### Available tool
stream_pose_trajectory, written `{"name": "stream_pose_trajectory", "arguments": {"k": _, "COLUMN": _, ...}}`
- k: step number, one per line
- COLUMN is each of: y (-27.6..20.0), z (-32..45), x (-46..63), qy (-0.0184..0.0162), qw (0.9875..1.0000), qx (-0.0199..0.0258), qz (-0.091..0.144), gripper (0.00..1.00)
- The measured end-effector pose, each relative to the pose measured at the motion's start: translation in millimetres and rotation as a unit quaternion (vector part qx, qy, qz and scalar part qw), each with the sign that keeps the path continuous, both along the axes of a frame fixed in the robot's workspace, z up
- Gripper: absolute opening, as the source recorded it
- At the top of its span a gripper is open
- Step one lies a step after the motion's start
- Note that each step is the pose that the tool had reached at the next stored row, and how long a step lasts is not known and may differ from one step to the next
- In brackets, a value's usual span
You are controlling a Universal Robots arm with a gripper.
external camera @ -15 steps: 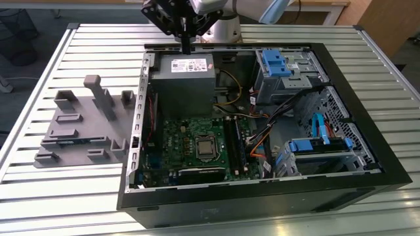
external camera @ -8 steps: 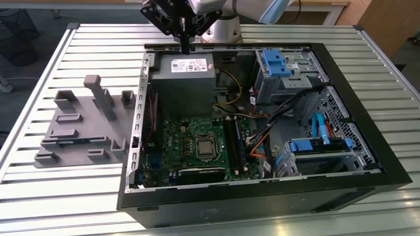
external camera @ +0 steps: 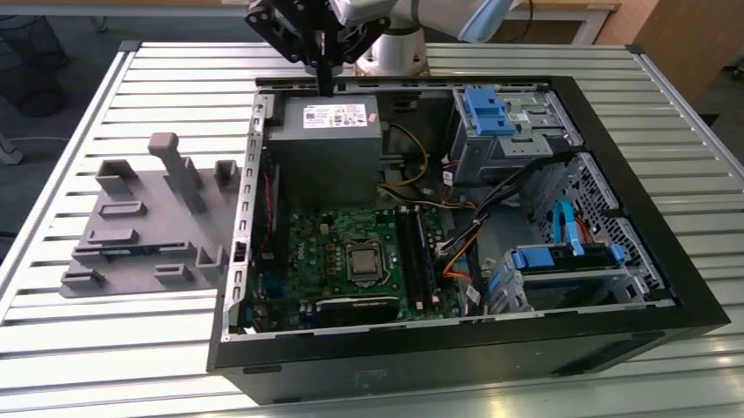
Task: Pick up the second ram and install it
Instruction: 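Reach for the second ram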
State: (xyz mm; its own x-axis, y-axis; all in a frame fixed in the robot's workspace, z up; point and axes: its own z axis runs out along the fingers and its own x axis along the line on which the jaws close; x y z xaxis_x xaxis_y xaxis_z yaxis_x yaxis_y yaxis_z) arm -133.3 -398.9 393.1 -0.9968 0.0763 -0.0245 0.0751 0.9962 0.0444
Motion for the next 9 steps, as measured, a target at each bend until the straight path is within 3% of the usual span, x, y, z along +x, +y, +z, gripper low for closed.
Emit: {"name": "stream_pose_trajectory", "arguments": {"k": 9, "y": 0.0, "z": -0.1, "x": -3.9, "qy": 0.0000, "qw": 1.0000, "qx": 0.0000, "qz": 0.000, "gripper": 0.11}}
